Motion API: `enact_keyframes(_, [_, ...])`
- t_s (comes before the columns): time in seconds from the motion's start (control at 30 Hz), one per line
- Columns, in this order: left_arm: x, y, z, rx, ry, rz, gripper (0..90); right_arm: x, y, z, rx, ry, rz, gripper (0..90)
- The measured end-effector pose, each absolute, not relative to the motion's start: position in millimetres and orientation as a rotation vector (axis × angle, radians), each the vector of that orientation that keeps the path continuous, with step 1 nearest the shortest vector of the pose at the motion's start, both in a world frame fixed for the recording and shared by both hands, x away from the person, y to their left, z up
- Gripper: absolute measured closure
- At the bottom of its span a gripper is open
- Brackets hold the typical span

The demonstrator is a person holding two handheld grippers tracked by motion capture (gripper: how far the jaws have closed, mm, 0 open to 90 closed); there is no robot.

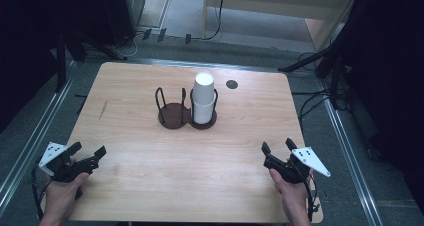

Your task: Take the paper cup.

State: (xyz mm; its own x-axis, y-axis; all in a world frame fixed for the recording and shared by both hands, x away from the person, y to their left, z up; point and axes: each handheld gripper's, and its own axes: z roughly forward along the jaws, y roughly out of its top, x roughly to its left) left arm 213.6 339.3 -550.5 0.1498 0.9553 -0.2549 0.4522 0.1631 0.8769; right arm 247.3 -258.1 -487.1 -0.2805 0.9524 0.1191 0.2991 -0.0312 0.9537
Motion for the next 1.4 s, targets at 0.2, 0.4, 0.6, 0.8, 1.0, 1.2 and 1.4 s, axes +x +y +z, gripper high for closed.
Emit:
enact_keyframes(0.2, [214.9,336.8,-551.4,1.470,1.465,0.650,3.0,262.2,-228.7,-478.5,1.336,1.657,1.344,14.6])
enact_keyframes(0.4, [215.1,336.4,-551.3,1.484,1.474,0.648,0.0,273.1,-199.0,-467.8,1.289,1.694,1.346,13.8])
enact_keyframes(0.6, [216.4,335.7,-551.6,1.503,1.476,0.635,0.0,284.7,-178.3,-460.2,1.277,1.715,1.363,13.4])
enact_keyframes(0.8, [216.4,336.4,-551.7,1.503,1.472,0.628,0.0,295.8,-159.1,-454.4,1.263,1.728,1.358,13.2])
enact_keyframes(1.0, [216.8,336.3,-551.7,1.512,1.465,0.614,0.0,304.2,-143.5,-448.7,1.243,1.742,1.357,12.9])
enact_keyframes(1.2, [216.9,336.0,-551.6,1.516,1.462,0.614,0.0,311.9,-133.1,-444.5,1.239,1.755,1.356,11.2])
enact_keyframes(1.4, [217.0,336.1,-551.7,1.517,1.459,0.610,0.0,319.1,-126.9,-443.0,1.248,1.759,1.370,11.3])
